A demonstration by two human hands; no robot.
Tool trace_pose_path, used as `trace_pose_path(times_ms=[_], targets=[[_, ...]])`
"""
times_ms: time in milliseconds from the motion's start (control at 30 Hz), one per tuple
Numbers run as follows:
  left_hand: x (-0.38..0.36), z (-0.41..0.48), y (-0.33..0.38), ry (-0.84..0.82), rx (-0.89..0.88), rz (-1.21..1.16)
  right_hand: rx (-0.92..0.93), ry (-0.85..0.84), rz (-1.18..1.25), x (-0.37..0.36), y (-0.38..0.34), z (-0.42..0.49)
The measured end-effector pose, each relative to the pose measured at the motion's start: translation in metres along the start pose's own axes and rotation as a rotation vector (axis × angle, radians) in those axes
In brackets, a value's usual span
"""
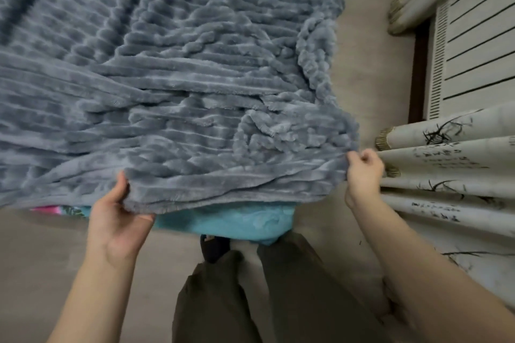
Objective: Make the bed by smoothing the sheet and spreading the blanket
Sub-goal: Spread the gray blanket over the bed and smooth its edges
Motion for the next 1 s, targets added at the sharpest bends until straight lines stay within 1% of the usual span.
trace_pose_path(times_ms=[67,100,133,167,200,233,267,300,333,367,400,433,467,567,600,633,700,733,767,867,900,933,967,1000], targets=[[0.006,-0.012,0.006,-0.017,0.02,-0.046,0.142,0.135,0.206,0.037,-0.018,-0.027],[0.01,-0.019,0.004,-0.033,0.063,-0.046,0.258,0.227,0.259,0.057,-0.023,-0.045],[0.016,-0.027,0.001,-0.028,0.096,-0.03,0.411,0.297,0.232,0.075,-0.023,-0.067],[0.027,-0.034,-0.005,-0.012,0.12,-0.026,0.575,0.32,0.119,0.09,-0.016,-0.086],[0.036,-0.041,-0.011,-0.007,0.12,-0.021,0.685,0.301,-0.07,0.101,0.0,-0.099],[0.043,-0.051,-0.016,-0.001,0.117,-0.007,0.699,0.248,-0.322,0.108,0.023,-0.105],[0.05,-0.064,-0.02,0.018,0.114,0.044,0.609,0.155,-0.61,0.11,0.052,-0.105],[0.061,-0.072,-0.026,0.02,0.127,0.137,0.42,0.016,-0.926,0.11,0.084,-0.101],[0.076,-0.078,-0.032,0.069,0.136,0.255,0.218,-0.136,-1.231,0.111,0.119,-0.099],[0.085,-0.085,-0.037,0.1,0.166,0.321,0.066,-0.266,-1.441,0.111,0.146,-0.101],[0.096,-0.088,-0.04,0.144,0.169,0.403,-0.026,-0.334,-1.547,0.111,0.164,-0.106],[0.11,-0.1,-0.033,0.04,0.138,0.431,-0.081,-0.357,-1.581,0.109,0.175,-0.111],[0.123,-0.107,-0.028,0.033,0.112,0.46,-0.114,-0.344,-1.582,0.106,0.182,-0.116],[0.144,-0.103,-0.023,0.182,0.122,0.535,-0.158,-0.274,-1.613,0.091,0.185,-0.125],[0.146,-0.1,-0.025,0.258,0.137,0.523,-0.128,-0.224,-1.587,0.088,0.18,-0.127],[0.145,-0.096,-0.025,0.31,0.114,0.454,-0.054,-0.167,-1.51,0.085,0.175,-0.126],[0.142,-0.094,-0.02,0.284,0.061,0.277,0.131,-0.1,-1.231,0.079,0.164,-0.125],[0.134,-0.092,-0.021,0.267,0.095,0.238,0.159,-0.103,-1.066,0.075,0.158,-0.123],[0.127,-0.088,-0.021,0.242,0.164,0.244,0.12,-0.113,-0.906,0.071,0.151,-0.119],[0.096,-0.085,-0.024,0.062,0.346,0.269,-0.078,-0.163,-0.514,0.063,0.126,-0.109],[0.093,-0.082,-0.024,0.064,0.364,0.28,-0.082,-0.144,-0.404,0.065,0.119,-0.109],[0.091,-0.079,-0.021,0.065,0.336,0.284,-0.027,-0.103,-0.331,0.071,0.113,-0.11],[0.093,-0.077,-0.016,0.063,0.268,0.265,0.094,-0.054,-0.331,0.079,0.108,-0.114],[0.096,-0.078,-0.011,0.029,0.219,0.224,0.268,-0.02,-0.41,0.087,0.105,-0.119]])
Point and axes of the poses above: each hand's wrist, its own z-axis towards the middle knuckle, its own x-axis out of the back of the hand, y = z × x, the point moved 3 cm from there along z, towards the middle knuckle, and after that the axes turned 15 degrees about -x, right-handed, at the moved point
